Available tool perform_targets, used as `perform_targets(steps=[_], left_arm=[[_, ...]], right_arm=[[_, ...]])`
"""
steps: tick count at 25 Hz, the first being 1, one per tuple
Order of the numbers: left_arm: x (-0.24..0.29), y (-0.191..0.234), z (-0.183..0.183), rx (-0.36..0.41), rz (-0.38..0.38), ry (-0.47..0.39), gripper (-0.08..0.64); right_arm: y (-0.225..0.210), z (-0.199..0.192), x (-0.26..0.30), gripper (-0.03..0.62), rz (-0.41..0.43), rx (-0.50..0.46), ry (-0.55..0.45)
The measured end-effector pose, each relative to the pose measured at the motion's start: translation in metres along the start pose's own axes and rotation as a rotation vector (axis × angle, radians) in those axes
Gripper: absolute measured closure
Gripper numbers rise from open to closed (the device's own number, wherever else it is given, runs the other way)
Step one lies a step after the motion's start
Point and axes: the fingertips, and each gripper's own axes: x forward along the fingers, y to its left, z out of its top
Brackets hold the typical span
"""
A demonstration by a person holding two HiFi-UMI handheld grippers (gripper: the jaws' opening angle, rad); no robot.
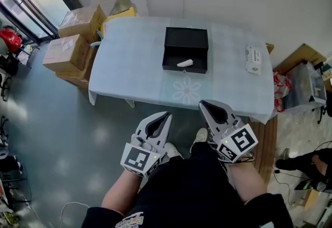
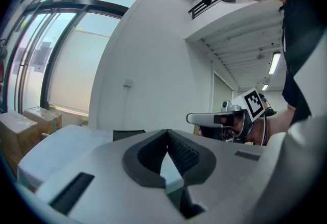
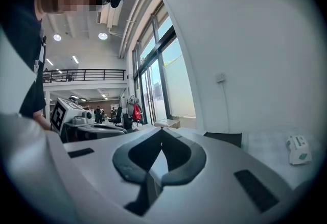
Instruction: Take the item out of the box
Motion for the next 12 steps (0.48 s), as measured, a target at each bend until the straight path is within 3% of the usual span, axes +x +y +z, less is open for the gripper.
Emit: perform_targets(steps=[12], left_arm=[[-0.016,0.011,-0.004,0.002,-0.003,0.012,0.552]], right_arm=[[0.016,-0.003,0.022,0.583,0.024,-0.011,0.01]])
